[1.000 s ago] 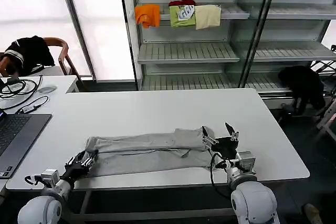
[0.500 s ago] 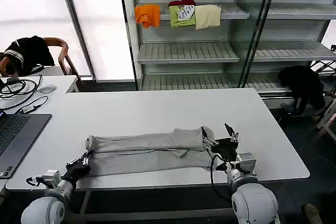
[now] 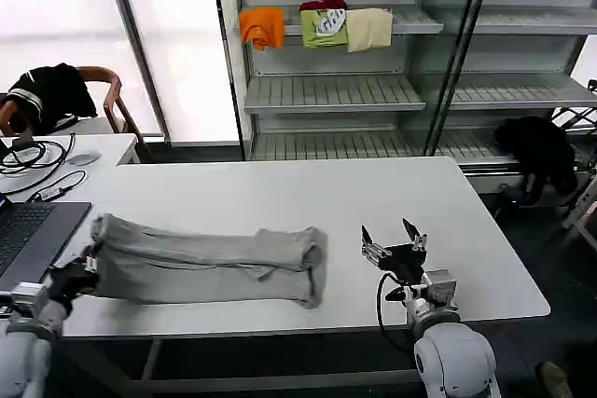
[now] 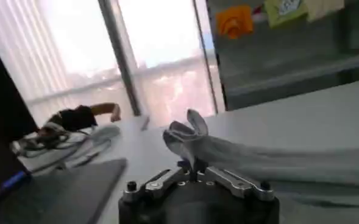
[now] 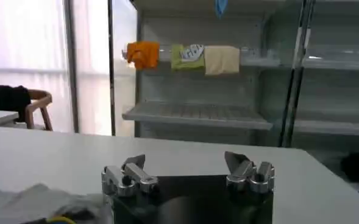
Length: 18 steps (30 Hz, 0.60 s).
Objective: Fold and organize the clothes.
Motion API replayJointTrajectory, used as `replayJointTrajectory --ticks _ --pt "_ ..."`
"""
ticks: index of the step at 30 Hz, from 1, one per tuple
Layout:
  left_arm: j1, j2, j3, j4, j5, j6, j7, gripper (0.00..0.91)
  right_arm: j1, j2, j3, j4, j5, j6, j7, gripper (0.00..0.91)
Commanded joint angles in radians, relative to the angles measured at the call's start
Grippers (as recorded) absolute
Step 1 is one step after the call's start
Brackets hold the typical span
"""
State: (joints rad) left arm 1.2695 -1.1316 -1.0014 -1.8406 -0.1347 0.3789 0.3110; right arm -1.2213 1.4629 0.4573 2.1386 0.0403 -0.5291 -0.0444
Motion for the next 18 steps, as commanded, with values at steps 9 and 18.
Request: replayJointTrajectory --ticks 9,18 --pt "-0.031 -0.182 0.331 -0.417 0.084 0.201 -0.025 0.0 0.013 -0.01 0.008 -0.07 -0.034 0.021 -0.035 0.907" --pt "-0.082 -0.224 0.561 -0.378 0.125 0.204 -0.088 0.0 0.003 -0.025 0.026 -0.097 -0.045 0.05 -0.041 0.907"
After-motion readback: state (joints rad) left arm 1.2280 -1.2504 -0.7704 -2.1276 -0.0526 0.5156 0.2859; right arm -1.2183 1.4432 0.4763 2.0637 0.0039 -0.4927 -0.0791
